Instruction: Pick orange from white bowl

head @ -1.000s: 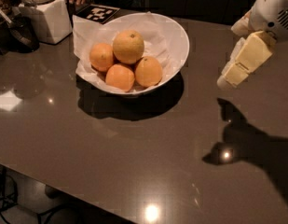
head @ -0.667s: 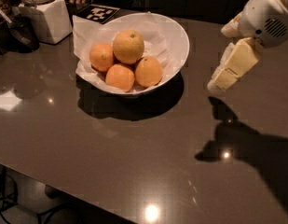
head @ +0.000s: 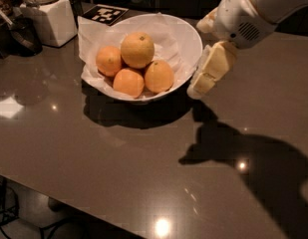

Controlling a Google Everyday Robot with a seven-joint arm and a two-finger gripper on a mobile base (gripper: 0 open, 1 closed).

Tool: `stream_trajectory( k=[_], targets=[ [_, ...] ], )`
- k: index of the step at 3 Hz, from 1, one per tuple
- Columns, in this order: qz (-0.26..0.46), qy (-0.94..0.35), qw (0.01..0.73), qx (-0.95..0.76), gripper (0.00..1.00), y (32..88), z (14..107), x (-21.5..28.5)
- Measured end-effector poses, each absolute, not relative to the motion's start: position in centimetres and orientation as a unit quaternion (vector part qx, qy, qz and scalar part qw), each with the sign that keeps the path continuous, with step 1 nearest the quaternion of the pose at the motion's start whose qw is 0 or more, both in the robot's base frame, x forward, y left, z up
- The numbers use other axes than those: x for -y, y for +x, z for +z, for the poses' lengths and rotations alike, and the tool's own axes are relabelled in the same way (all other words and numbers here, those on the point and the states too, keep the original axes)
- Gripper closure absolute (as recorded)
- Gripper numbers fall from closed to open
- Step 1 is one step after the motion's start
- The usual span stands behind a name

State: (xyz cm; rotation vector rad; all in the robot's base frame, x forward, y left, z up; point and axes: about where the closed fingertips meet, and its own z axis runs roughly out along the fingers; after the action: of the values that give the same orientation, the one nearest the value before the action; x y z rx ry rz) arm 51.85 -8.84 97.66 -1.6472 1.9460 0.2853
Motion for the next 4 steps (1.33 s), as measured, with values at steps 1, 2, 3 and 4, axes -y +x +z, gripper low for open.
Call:
stream_trajectory(
  k=[1, 2, 3, 4],
  targets=[
    [0.107, -0.617, 0.284, -0.726, 0.0, 51.9, 97.7, 8.7],
    [0.106, -0.618, 0.296, -0.721, 0.0, 52.5, 97.1, 7.6],
    [0.103, -0.617, 0.3, -0.72, 0.0, 54.9, 96.5, 5.3],
    [0.106, -0.619, 0.289, -0.722, 0.0, 56.8, 95.9, 3.2]
  ],
)
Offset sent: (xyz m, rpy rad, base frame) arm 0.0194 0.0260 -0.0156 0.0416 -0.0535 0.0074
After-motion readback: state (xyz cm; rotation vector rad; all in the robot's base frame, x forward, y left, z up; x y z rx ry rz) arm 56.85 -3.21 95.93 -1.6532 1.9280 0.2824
